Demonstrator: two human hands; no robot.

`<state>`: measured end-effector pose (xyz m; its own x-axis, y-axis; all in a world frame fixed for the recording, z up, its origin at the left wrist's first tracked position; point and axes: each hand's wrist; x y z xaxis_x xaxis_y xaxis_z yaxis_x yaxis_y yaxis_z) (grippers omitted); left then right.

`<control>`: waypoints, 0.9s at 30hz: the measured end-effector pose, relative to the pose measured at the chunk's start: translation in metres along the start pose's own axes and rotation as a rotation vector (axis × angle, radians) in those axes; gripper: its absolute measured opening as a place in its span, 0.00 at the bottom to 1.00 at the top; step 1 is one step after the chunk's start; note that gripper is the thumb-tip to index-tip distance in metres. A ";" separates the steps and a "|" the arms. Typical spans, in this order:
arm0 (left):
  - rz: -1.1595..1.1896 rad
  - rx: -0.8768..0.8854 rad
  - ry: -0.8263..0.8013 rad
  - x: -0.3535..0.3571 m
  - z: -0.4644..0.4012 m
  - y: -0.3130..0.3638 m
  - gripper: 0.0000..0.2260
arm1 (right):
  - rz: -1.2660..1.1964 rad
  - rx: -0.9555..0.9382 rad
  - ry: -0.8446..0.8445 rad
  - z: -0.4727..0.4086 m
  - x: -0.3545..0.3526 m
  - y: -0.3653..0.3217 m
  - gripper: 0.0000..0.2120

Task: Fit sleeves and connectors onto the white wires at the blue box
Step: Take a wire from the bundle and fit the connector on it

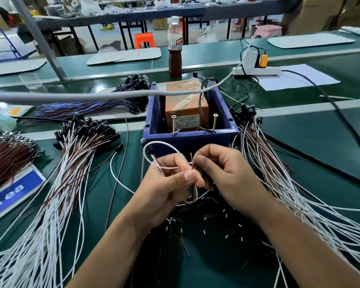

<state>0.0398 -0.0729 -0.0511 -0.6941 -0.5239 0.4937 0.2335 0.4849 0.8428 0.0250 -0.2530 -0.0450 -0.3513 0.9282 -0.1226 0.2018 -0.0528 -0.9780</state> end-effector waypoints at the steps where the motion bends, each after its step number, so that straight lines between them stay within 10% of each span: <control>1: 0.002 0.003 0.002 0.000 0.000 0.000 0.13 | -0.010 0.003 0.008 0.000 0.001 0.000 0.08; 11: 0.027 0.107 0.033 -0.005 0.004 0.005 0.12 | 0.000 0.017 0.175 -0.002 -0.008 0.007 0.08; 27: -0.572 0.157 0.334 -0.001 -0.002 0.000 0.08 | -0.127 -0.122 0.026 0.001 -0.003 0.006 0.04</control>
<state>0.0419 -0.0742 -0.0513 -0.4254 -0.9041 0.0408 -0.2268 0.1501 0.9623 0.0265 -0.2563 -0.0509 -0.3572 0.9340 0.0067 0.2670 0.1089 -0.9575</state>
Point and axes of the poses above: each hand's wrist, its own z-axis away from the middle knuckle, its own x-axis out of the palm, y = z × x, and after that the axes turned 11 degrees about -y, right-handed
